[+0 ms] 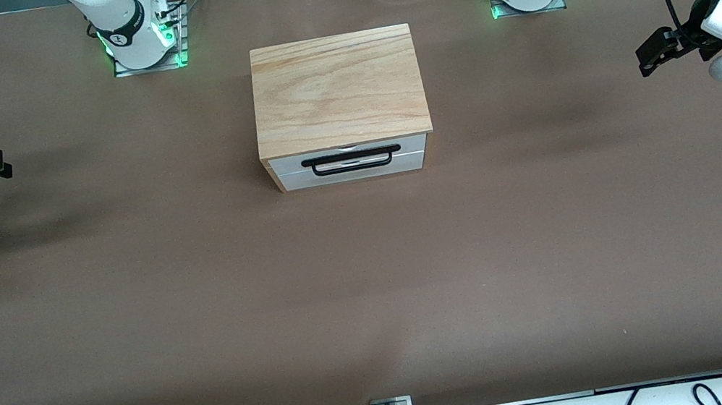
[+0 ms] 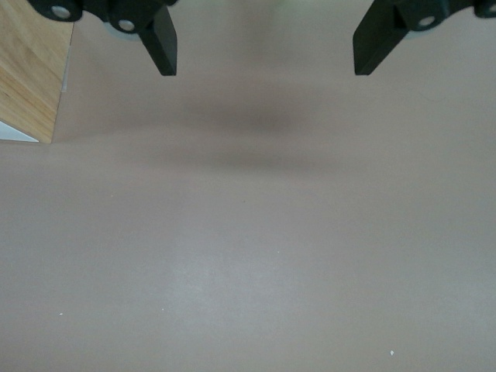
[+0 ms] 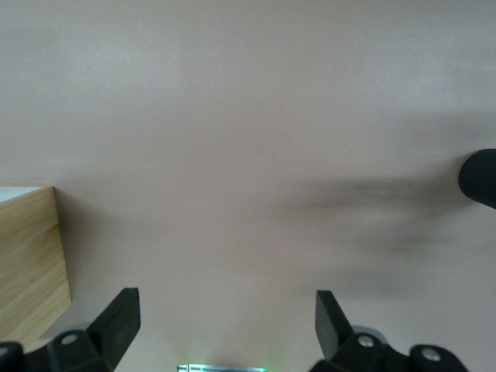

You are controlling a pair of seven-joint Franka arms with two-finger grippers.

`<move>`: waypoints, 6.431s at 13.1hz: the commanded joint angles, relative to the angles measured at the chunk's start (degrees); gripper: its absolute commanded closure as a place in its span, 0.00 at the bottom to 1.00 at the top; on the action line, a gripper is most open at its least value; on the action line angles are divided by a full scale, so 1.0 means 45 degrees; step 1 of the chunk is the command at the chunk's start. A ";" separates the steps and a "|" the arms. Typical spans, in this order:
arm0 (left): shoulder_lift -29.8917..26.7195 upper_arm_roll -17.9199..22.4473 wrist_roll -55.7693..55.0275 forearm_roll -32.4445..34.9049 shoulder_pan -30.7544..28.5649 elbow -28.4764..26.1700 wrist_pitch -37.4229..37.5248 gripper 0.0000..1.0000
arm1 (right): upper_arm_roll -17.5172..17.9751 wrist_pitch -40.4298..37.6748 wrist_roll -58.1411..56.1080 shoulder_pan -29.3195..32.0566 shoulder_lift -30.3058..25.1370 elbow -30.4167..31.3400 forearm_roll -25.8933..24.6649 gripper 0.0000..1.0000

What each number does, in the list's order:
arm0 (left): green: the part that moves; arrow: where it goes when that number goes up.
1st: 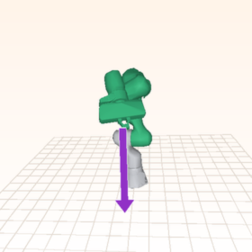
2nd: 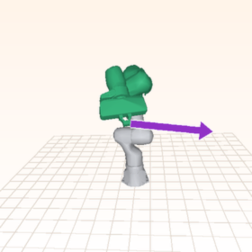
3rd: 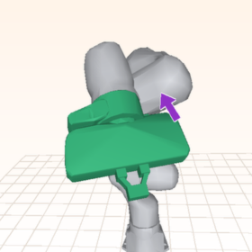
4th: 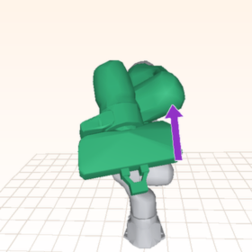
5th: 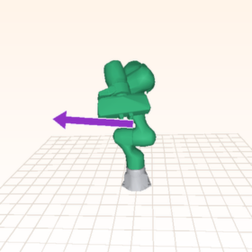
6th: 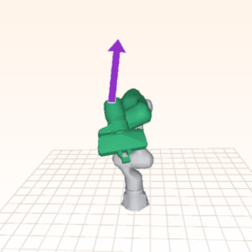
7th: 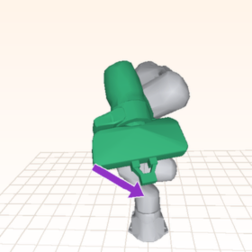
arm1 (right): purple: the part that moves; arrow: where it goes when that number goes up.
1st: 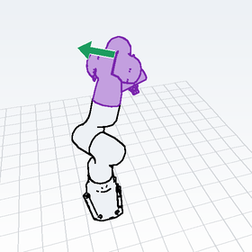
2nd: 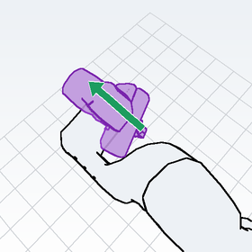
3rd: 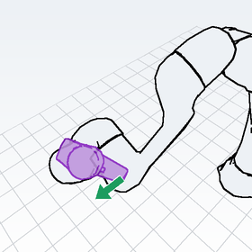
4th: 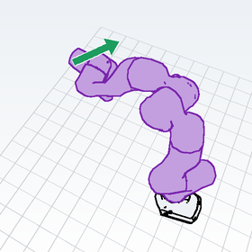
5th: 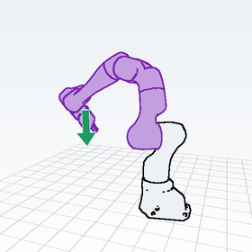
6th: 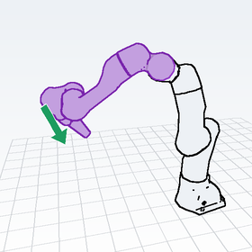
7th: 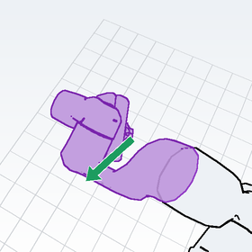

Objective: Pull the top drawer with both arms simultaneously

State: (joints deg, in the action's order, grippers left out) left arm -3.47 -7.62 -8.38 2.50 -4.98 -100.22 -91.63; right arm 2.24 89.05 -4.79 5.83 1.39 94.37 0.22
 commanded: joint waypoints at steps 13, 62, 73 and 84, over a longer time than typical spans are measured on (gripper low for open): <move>-0.0382 -0.0083 0.0084 -0.0008 -0.0143 -0.0424 -0.0067 0.00 | 0.0048 -0.0003 -0.0088 0.0033 0.0121 -0.0014 0.0165 0.00; 0.8465 -0.1118 1.8185 -2.2235 0.2923 -0.3451 -0.3582 0.04 | 0.0243 0.3572 -1.6103 -0.5455 0.7915 0.4203 2.4264 0.27; 0.8641 -0.1157 1.8209 -2.2918 0.3001 -0.3627 -0.3660 0.37 | 0.0439 0.2635 -1.6670 -0.5494 0.7875 0.5141 2.4540 0.47; 0.8641 -0.1470 1.8190 -2.3231 0.3021 -0.3998 -0.3680 0.70 | 0.0439 0.2438 -1.5948 -0.5475 0.7914 0.5415 2.4520 0.96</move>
State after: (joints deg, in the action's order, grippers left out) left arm 35.90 -14.33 72.16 -100.12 8.34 -116.93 -108.51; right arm 3.64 100.89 -76.06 -18.57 38.02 114.82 111.05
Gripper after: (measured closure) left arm 0.661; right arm 0.938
